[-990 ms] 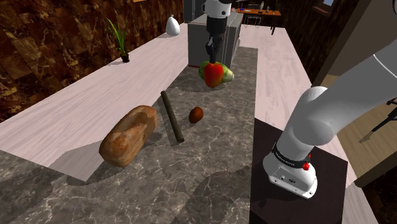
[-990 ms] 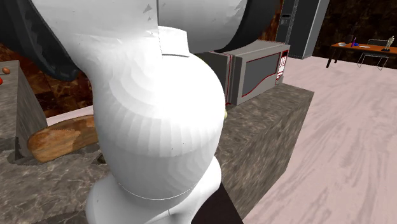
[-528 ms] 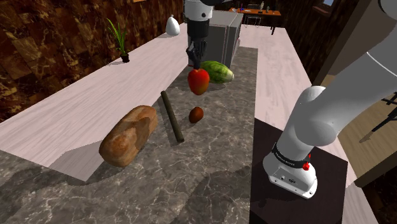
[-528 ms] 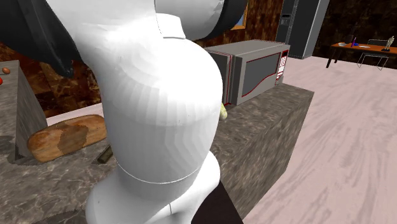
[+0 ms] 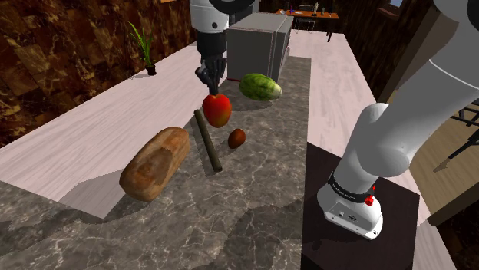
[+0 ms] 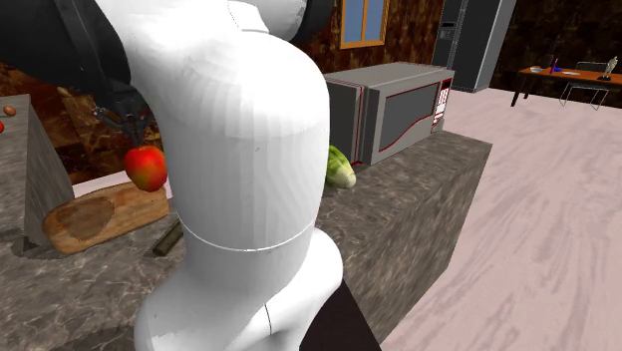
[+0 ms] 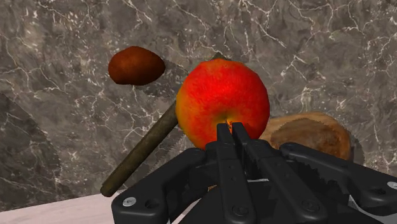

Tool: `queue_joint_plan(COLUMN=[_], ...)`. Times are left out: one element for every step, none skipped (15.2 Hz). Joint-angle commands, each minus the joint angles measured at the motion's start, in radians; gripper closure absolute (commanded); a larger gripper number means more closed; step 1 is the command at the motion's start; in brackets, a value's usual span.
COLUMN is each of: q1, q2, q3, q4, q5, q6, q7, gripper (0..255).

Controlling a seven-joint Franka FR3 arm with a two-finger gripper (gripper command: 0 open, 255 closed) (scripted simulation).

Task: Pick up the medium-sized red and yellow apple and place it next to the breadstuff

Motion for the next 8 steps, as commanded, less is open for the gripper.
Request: queue_joint_plan(q1=[0.017, 0.025, 0.033, 0.041, 0.049, 0.049, 0.05, 0.05], q2=[0.043, 0.064, 0.086, 0.109, 0.131, 0.131, 0.132, 0.132], q3=[0.033, 0.048, 0.063, 0.078, 0.092, 0.092, 0.092, 0.092], q4=[0.05, 0.071, 0.094, 0.119, 0.143, 0.129, 0.116, 0.103], q5=[0.001, 0.0, -0.003, -0.006, -0.009, -0.009, -0.009, -0.009], q6=[-0.005, -0.006, -0.007, -0.008, -0.01, 0.003, 0.017, 0.03], q7=[0.052, 0.076, 0.1, 0.124, 0.147, 0.147, 0.147, 0.147], gripper=[255, 255, 255, 255, 255, 255, 255, 255])
